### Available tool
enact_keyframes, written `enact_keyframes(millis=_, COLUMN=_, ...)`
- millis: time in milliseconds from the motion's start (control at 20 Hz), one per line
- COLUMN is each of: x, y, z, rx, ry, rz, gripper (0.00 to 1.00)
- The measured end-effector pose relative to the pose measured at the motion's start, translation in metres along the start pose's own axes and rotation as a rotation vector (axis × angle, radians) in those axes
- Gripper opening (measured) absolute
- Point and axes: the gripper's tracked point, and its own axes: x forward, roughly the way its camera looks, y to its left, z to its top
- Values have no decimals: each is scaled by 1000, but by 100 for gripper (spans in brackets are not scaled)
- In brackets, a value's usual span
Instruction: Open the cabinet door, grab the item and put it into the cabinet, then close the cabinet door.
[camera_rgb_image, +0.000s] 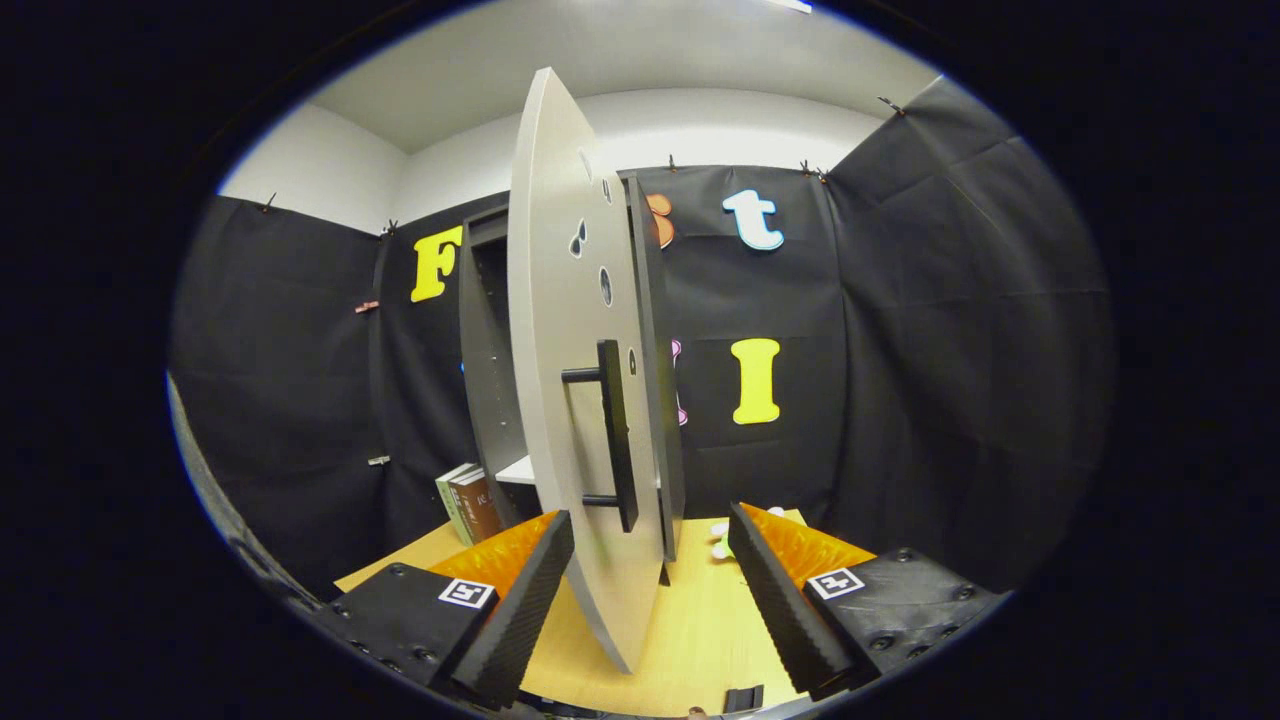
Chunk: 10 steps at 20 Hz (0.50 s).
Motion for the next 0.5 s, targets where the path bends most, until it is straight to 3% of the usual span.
enact_keyframes(millis=500, x=38, y=17, z=-12, rx=-23, ry=39, rz=54, gripper=97)
